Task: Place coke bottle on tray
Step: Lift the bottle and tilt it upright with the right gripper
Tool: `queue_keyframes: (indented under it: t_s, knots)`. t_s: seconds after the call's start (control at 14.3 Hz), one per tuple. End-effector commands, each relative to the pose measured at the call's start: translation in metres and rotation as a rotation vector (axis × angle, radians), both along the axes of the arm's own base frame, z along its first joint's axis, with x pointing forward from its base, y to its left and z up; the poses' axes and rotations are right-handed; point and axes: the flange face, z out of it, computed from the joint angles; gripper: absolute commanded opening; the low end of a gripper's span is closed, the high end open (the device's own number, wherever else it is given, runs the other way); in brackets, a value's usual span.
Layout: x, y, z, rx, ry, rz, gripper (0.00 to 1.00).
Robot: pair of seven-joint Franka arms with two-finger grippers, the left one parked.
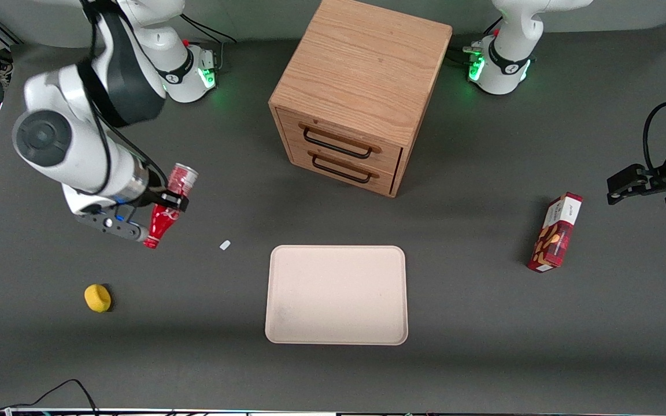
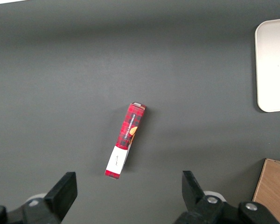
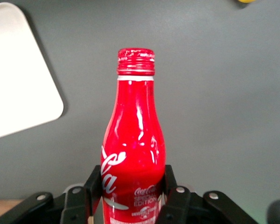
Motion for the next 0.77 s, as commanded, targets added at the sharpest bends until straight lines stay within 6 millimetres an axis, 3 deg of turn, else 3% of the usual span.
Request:
queue_keyframes:
  t_s: [0.0, 0.14, 0.35, 0.56, 0.7]
  knots:
    - [0.004, -0.013, 0.056, 0.032, 0.010, 0.031, 0.00]
    - [0.001, -0.015, 0.077, 0.035, 0.007, 0.047, 0.00]
    - [0.008, -0.009, 0.087, 0.044, -0.017, 0.048, 0.00]
    - [0.027, 0.008, 0.072, 0.063, -0.006, 0.045, 0.00]
    - [0.044, 0.042, 0.048, 0.066, 0.012, 0.045, 0.00]
